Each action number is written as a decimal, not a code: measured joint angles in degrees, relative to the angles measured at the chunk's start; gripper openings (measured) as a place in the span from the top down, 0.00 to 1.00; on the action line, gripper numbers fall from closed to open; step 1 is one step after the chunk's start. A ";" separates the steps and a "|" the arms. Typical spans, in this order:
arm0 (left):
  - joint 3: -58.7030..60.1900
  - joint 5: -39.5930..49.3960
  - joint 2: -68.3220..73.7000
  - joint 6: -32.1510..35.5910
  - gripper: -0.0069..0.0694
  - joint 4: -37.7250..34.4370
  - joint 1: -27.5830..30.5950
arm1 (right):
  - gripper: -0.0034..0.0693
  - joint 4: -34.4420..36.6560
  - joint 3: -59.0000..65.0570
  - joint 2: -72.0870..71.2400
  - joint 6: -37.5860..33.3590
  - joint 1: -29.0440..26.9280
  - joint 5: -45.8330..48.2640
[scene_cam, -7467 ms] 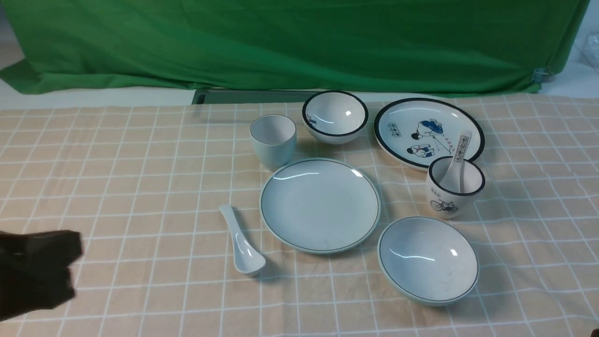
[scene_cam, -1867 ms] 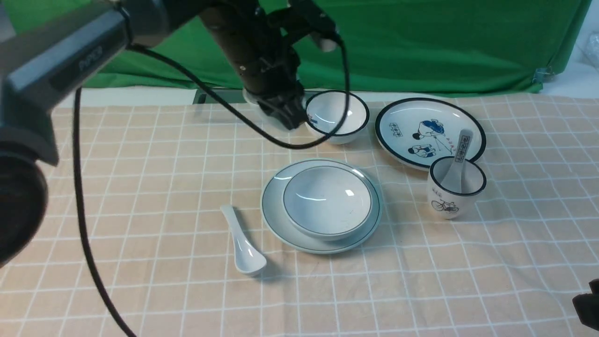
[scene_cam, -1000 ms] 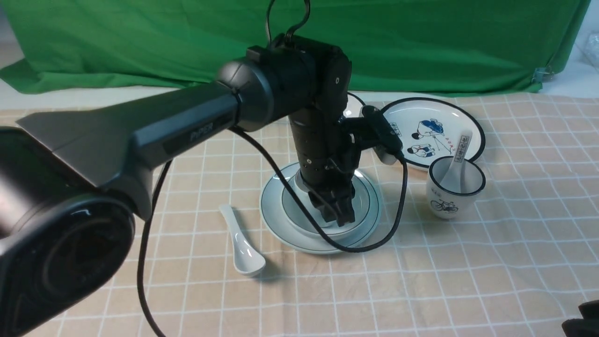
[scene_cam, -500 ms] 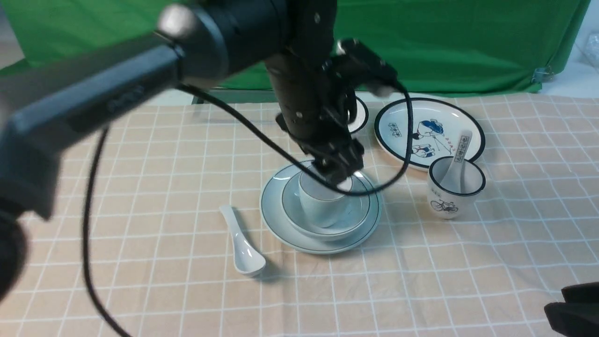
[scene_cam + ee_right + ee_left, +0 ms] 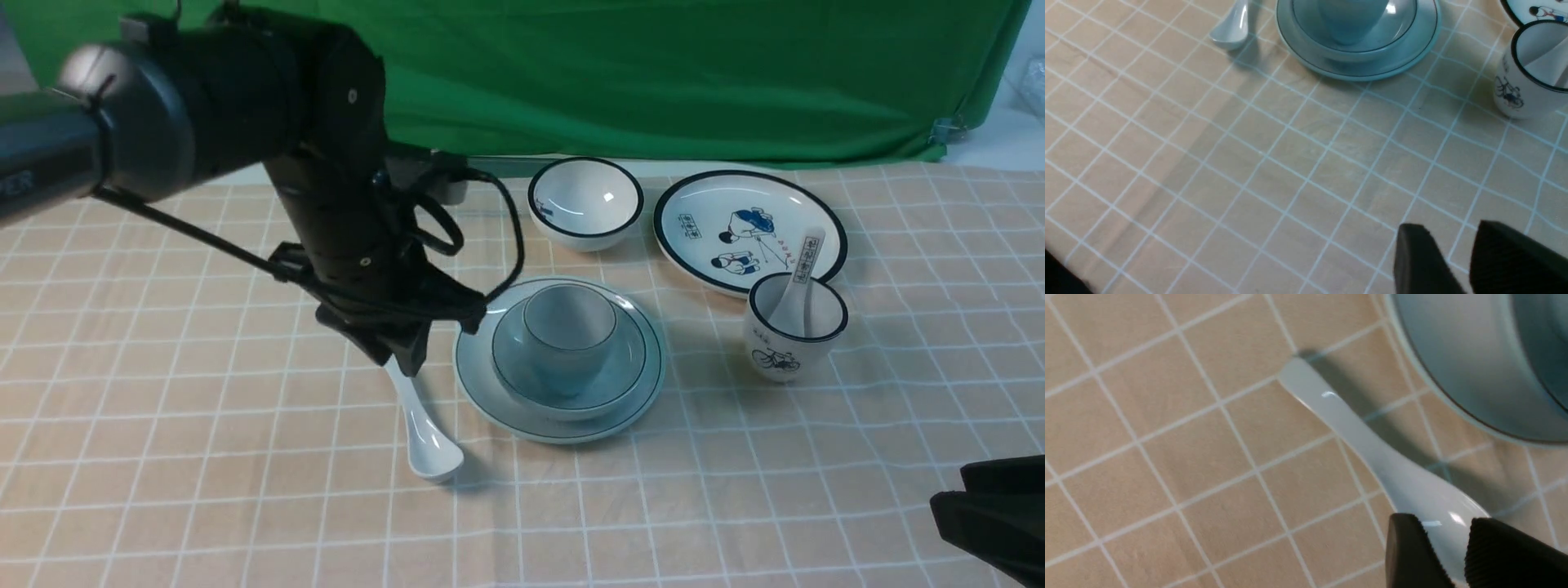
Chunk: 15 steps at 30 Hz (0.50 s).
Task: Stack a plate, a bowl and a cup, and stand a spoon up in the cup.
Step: Use the left arm to grab a blue soup spoon
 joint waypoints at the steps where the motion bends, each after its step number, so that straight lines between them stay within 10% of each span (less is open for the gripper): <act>1: 0.00 -0.27 0.19 0.00 0.60 0.00 0.00 | 0.63 0.00 0.00 0.00 0.00 0.00 0.00; 7: 0.00 -5.59 5.49 -4.96 0.37 -0.42 3.11 | 0.63 0.00 0.00 0.00 0.00 0.00 0.00; 15: 0.00 -8.63 11.01 -5.50 0.31 -0.90 3.17 | 0.63 0.00 0.00 0.00 0.00 0.00 0.00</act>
